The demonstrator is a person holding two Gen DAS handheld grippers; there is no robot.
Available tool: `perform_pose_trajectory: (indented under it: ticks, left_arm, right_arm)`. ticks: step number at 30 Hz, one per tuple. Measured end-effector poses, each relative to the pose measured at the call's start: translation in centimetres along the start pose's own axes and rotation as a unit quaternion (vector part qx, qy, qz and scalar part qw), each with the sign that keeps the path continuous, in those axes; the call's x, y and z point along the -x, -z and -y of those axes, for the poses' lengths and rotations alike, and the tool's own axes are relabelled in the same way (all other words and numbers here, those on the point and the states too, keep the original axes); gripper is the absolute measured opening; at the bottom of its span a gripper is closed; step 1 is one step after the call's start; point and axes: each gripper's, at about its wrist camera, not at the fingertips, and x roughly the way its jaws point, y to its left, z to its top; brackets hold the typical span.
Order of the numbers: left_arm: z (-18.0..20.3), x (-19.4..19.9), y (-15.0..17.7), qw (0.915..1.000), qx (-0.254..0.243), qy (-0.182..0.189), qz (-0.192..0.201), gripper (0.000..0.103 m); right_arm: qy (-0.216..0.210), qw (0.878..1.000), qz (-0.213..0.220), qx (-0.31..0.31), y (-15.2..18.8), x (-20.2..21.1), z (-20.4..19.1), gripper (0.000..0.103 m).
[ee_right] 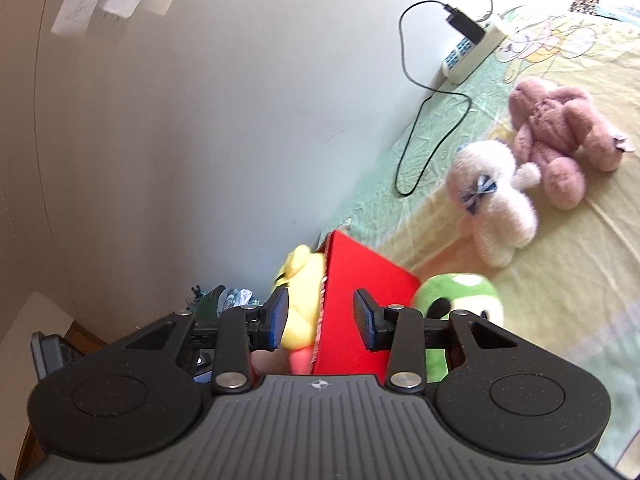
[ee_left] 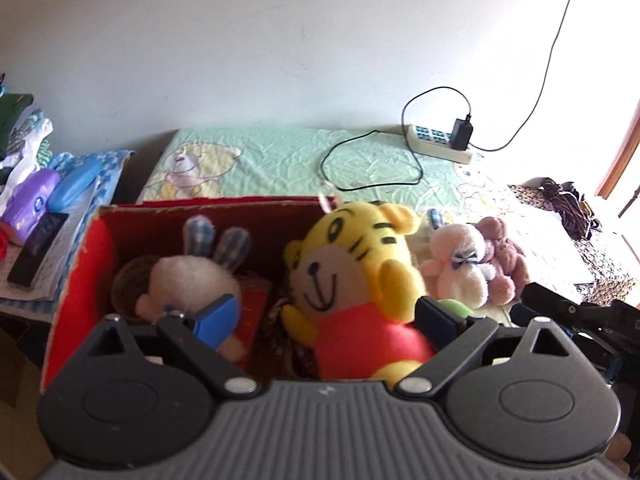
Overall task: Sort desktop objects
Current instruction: 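Withdraw the right gripper from the box toward the green plush, then move the right gripper to the brown teddy bear on the bed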
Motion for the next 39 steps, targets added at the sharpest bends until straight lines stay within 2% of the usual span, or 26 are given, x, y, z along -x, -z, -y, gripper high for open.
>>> perform_pose_trajectory:
  ticks: [4,7,11,15,24,29,32,35,39]
  left_arm:
    - [3.9,-1.0,-0.4,0.9992,-0.023,0.032,-0.004,0.097]
    - [7.2,-2.2,-0.2,0.9979,-0.049,0.041,-0.008,0.098]
    - [11.4,-3.8,0.5,0.9947,-0.078,0.062,-0.027,0.098]
    - [14.3,-5.6,1.6,0.9921,-0.097,0.066,-0.046,0.098]
    - [17.1,-9.1,1.8,0.9914,-0.078,0.063,-0.084,0.099]
    - [18.5,-11.2,1.0,0.9906,-0.070,0.071,-0.094,0.099]
    - [19.5,-13.0,0.5,0.9885,-0.066,0.088,-0.104,0.099]
    - [20.9,-14.6,0.4,0.9866,-0.076,0.096,-0.108,0.099]
    - [22.2,-17.5,-0.1,0.9845,-0.080,0.104,-0.116,0.099]
  right_arm:
    - [0.030,0.999,0.008,-0.020,-1.9,1.6,2.9,0.040]
    - [0.048,0.998,0.006,-0.031,-2.8,2.4,4.8,0.040]
    - [0.060,0.997,-0.001,-0.040,-4.0,3.3,6.9,0.040]
    - [0.066,0.997,-0.016,-0.045,-5.2,3.5,8.6,0.040]
    - [0.068,0.996,-0.039,-0.046,-7.2,3.5,10.9,0.040]
    - [0.075,0.996,-0.028,-0.043,-9.3,3.5,12.2,0.041]
    - [0.084,0.996,-0.012,-0.036,-11.0,3.6,12.9,0.042]
    - [0.098,0.995,0.003,-0.030,-12.8,3.3,13.9,0.047]
    - [0.118,0.993,-0.012,-0.019,-14.4,2.1,15.5,0.047]
